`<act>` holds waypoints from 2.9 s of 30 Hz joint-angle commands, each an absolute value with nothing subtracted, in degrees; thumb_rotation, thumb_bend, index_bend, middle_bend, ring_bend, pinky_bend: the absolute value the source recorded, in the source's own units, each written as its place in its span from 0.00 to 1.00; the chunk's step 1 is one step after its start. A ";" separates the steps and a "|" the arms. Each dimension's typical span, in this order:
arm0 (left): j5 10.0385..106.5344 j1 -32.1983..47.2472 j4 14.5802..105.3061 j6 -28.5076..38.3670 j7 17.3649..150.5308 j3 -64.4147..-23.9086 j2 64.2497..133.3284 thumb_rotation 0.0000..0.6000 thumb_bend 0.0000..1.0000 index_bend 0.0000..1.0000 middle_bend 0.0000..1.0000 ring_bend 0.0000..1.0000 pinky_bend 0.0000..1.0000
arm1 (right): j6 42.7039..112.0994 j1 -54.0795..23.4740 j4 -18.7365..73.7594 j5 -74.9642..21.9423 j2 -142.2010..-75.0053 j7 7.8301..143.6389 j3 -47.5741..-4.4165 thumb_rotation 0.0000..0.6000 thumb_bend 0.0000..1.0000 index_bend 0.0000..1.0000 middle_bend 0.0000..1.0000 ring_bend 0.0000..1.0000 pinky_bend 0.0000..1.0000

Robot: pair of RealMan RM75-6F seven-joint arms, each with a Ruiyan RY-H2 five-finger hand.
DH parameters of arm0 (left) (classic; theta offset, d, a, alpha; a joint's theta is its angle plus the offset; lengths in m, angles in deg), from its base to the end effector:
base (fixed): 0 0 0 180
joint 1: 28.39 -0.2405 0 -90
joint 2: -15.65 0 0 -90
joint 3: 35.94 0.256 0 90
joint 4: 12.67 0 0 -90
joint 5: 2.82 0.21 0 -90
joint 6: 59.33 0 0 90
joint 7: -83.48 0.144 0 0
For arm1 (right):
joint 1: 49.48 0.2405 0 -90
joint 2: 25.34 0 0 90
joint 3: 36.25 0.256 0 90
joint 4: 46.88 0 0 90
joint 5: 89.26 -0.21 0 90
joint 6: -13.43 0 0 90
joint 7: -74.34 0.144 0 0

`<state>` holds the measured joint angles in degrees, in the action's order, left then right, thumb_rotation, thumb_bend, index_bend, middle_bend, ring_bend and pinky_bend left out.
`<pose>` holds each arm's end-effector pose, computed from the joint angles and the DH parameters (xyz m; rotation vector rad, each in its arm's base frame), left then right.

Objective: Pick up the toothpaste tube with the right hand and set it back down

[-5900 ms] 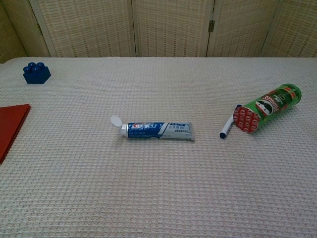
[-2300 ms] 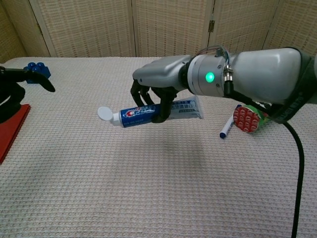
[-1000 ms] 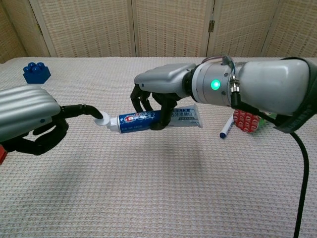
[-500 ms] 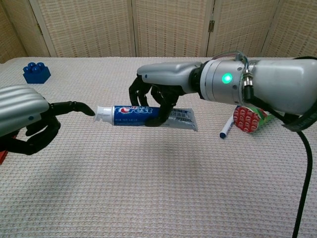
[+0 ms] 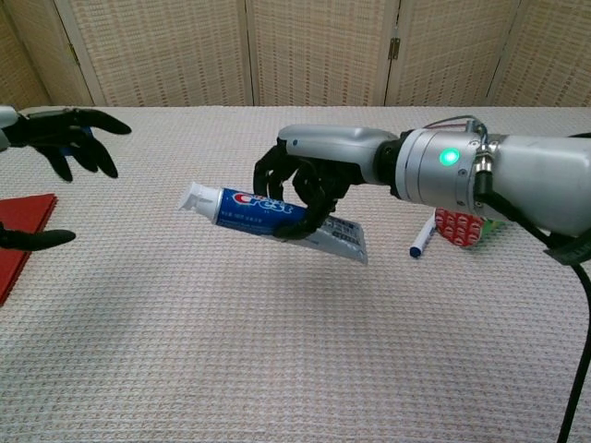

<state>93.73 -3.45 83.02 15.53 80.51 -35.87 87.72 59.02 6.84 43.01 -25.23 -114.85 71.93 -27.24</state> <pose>-0.1963 0.2433 0.0738 -1.8590 -0.9121 -1.2596 -0.0522 -0.3307 -0.0493 2.1589 -1.2138 1.1196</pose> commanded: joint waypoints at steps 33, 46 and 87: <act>92.56 -0.14 88.77 15.92 69.93 -40.33 92.36 0.11 0.06 0.06 0.06 0.01 0.00 | 64.98 0.92 39.45 -12.41 -131.00 91.50 -24.22 1.00 0.59 0.72 0.62 0.74 0.67; 94.51 0.64 87.99 16.12 74.64 -39.67 96.97 0.11 0.06 0.04 0.05 0.00 0.00 | 65.83 0.35 40.11 -14.16 -133.70 90.73 -22.48 1.00 0.61 0.74 0.62 0.74 0.68; 88.25 -3.53 84.96 19.71 76.60 -40.30 92.12 0.11 0.06 0.00 0.03 0.00 0.00 | 61.31 2.41 36.19 -24.99 -128.82 60.05 -24.70 1.00 0.63 0.66 0.51 0.57 0.51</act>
<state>88.55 -3.26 85.11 19.63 76.60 -40.28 92.39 62.12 1.13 37.89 -22.46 -128.88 64.40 -23.65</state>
